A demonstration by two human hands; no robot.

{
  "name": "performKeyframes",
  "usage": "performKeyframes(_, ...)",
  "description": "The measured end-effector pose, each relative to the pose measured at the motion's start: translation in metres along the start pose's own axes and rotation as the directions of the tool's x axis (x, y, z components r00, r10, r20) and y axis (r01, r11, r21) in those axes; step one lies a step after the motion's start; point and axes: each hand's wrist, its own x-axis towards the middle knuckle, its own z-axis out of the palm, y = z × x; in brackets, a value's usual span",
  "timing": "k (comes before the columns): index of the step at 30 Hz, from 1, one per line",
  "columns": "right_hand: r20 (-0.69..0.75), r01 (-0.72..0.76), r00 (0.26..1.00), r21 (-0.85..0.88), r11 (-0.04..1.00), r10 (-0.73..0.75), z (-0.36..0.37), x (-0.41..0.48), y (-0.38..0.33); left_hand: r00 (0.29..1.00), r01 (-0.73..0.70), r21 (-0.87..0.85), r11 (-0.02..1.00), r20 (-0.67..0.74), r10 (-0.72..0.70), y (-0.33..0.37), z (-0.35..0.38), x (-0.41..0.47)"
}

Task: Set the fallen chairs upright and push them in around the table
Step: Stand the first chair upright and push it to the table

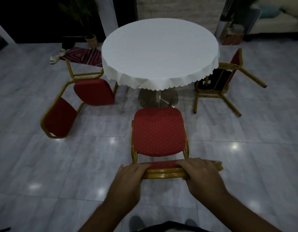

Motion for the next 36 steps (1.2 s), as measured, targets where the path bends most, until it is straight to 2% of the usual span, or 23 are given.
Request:
performKeyframes(3,0.064,0.010,0.998,0.038,0.999,-0.012,-0.006,-0.007,0.006,0.998,0.052,-0.006,0.999,0.039,-0.052,0.063,0.005,0.009)
performKeyframes(6,0.108,-0.032,0.994,0.026,0.999,0.029,-0.015,-0.011,0.014,0.995,0.089,-0.007,0.996,-0.051,-0.089,0.087,0.021,0.015)
performKeyframes(9,0.127,-0.043,0.991,0.016,0.999,0.041,-0.015,-0.015,0.009,0.993,0.062,0.000,0.998,-0.104,-0.062,0.074,0.028,0.011)
performKeyframes(13,0.017,-0.042,0.999,0.013,0.999,0.041,-0.004,-0.034,0.000,0.987,-0.012,0.044,0.999,-0.158,0.018,0.058,0.037,-0.005)
performKeyframes(16,-0.046,-0.019,0.999,-0.002,1.000,0.019,0.001,-0.036,0.006,0.973,0.120,0.066,0.991,-0.208,-0.104,0.051,0.040,-0.007)
performKeyframes(20,-0.094,-0.048,0.994,-0.004,0.999,0.047,0.005,-0.023,0.009,0.966,0.077,0.052,0.996,-0.249,-0.061,0.047,0.039,0.005)
performKeyframes(29,-0.131,-0.129,0.984,-0.040,0.991,0.122,0.008,-0.004,0.017,0.974,0.028,0.044,0.999,-0.226,-0.018,0.053,0.028,0.036)
performKeyframes(36,-0.091,-0.159,0.982,0.051,0.986,0.163,0.003,0.040,0.013,0.983,0.068,0.003,0.998,-0.169,-0.066,0.039,0.003,0.075)
